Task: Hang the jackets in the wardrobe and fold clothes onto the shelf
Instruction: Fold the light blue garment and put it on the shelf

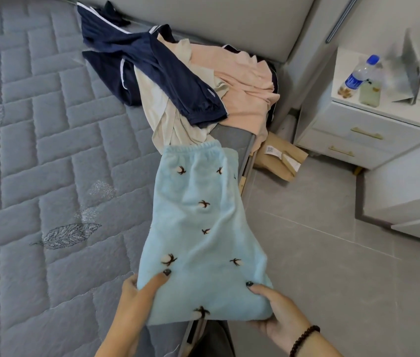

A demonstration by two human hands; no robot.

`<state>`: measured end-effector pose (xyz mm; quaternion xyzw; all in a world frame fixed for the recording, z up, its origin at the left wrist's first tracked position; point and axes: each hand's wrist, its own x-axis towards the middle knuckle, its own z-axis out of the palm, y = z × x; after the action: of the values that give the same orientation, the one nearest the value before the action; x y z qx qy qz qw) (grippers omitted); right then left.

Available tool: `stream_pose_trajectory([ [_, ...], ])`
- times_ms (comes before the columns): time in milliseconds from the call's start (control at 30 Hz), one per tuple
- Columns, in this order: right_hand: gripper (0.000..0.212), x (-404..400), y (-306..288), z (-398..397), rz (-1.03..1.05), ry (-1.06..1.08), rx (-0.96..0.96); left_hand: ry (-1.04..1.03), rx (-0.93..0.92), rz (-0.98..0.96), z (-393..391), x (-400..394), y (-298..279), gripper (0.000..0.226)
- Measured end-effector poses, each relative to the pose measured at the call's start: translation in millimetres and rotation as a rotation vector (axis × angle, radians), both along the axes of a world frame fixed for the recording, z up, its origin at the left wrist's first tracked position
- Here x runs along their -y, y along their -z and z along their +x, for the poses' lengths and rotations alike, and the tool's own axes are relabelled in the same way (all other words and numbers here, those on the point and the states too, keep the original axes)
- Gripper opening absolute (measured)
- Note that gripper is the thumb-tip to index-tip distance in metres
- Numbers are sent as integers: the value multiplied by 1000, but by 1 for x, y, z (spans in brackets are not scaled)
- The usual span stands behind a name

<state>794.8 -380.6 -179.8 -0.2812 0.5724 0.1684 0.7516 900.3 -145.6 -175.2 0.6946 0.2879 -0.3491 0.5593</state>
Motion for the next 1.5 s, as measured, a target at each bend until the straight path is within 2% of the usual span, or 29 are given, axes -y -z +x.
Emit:
stream_pose_trajectory([
  [100, 50, 21, -19, 42, 24, 67, 94, -26, 17, -34, 42, 18, -18, 40],
  [200, 33, 51, -33, 99, -18, 51, 114, 15, 80, -93, 96, 36, -27, 26],
  [300, 21, 80, -36, 161, -115, -106, 100, -155, 36, -236, 149, 56, -29, 22],
  [400, 18, 106, -26, 221, -228, -250, 100, -367, -11, -390, 195, 73, -20, 28],
  [467, 21, 116, -14, 254, -264, -327, 87, -380, 49, -398, 218, 82, -11, 32],
  [533, 27, 121, 1, 275, -297, -409, 57, -314, 132, -332, 230, 90, 2, 43],
  [600, 38, 122, 16, 284, -360, -431, 35, -187, 187, -244, 228, 95, 15, 63],
  [700, 55, 119, 40, 273, -634, -431, 82, 132, 345, 25, 216, 101, 37, 86],
  [767, 80, 111, 52, 259, -755, -537, 151, 325, 429, 269, 212, 104, 55, 98],
  [800, 94, 107, 59, 254, -786, -596, 170, 347, 413, 335, 211, 105, 61, 105],
  [833, 99, 105, 67, 250, -808, -635, 175, 319, 367, 316, 211, 104, 66, 107],
  [900, 86, 106, 80, 251, -745, -628, 199, 218, 261, 138, 214, 102, 75, 92],
  [967, 87, 112, 89, 258, -589, -644, 174, 212, 196, 73, 217, 97, 81, 81],
  [1033, 97, 120, 99, 265, -501, -701, 134, 222, 143, 144, 222, 92, 88, 98],
  [1100, 95, 125, 103, 272, -462, -751, 142, 195, 83, 177, 225, 90, 93, 120],
  [1200, 96, 130, 109, 275, -433, -749, 118, 101, 57, 121, 228, 91, 96, 125],
  [1300, 86, 131, 115, 270, -381, -737, 75, -2, -19, 15, 226, 90, 103, 105],
  [1367, 78, 130, 114, 266, -313, -730, 50, 25, -90, -89, 228, 87, 104, 92],
  [1500, 75, 127, 106, 261, -190, -624, 75, 68, -264, -253, 242, 79, 102, 63],
])
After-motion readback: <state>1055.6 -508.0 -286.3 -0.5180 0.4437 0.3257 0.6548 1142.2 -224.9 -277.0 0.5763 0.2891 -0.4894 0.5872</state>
